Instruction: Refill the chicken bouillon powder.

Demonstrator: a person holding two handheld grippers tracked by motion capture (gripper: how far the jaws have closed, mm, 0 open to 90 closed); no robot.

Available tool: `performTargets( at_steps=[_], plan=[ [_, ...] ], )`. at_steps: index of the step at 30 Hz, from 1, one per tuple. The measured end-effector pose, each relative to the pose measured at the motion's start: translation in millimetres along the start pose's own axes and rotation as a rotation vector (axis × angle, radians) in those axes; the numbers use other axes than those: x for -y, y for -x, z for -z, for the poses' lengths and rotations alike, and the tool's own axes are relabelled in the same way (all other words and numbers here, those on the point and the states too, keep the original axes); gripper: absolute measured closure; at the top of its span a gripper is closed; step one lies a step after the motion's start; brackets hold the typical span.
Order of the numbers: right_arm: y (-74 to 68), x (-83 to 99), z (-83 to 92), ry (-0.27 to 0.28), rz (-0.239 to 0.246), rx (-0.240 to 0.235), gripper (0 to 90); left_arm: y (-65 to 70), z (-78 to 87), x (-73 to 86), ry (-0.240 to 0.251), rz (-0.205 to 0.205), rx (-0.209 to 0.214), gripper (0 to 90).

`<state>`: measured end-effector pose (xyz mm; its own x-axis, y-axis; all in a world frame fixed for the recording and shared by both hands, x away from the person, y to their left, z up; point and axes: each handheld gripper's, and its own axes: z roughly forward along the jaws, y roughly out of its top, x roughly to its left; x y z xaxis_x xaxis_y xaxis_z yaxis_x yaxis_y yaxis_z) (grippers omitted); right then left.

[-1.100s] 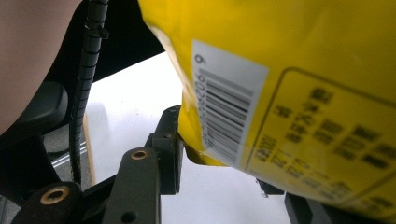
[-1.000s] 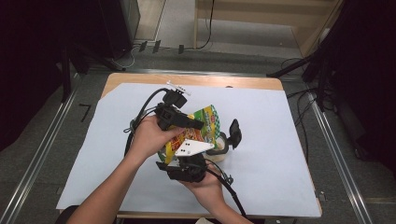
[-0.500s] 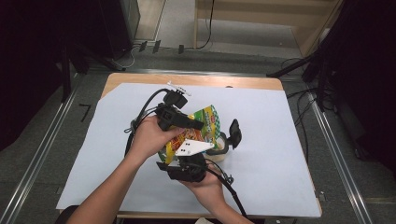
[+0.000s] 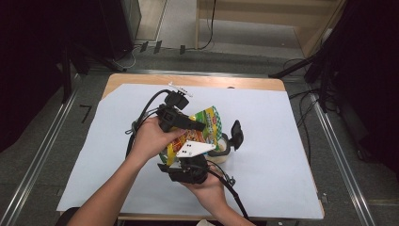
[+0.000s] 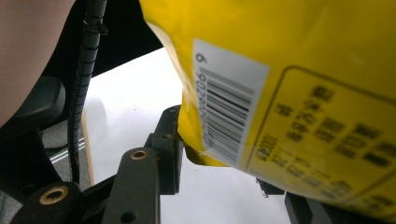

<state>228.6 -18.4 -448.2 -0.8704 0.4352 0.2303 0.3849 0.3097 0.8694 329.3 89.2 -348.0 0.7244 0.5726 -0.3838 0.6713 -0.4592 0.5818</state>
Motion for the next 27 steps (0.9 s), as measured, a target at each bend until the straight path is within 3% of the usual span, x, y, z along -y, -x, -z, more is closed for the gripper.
performTargets(
  at_steps=[27],
  plan=[
    [-0.9, 0.0, 0.8, 0.002, -0.003, -0.010, 60.3, 1.8, 0.0, 0.2, -0.001, -0.003, 0.001, 75.5]
  ],
)
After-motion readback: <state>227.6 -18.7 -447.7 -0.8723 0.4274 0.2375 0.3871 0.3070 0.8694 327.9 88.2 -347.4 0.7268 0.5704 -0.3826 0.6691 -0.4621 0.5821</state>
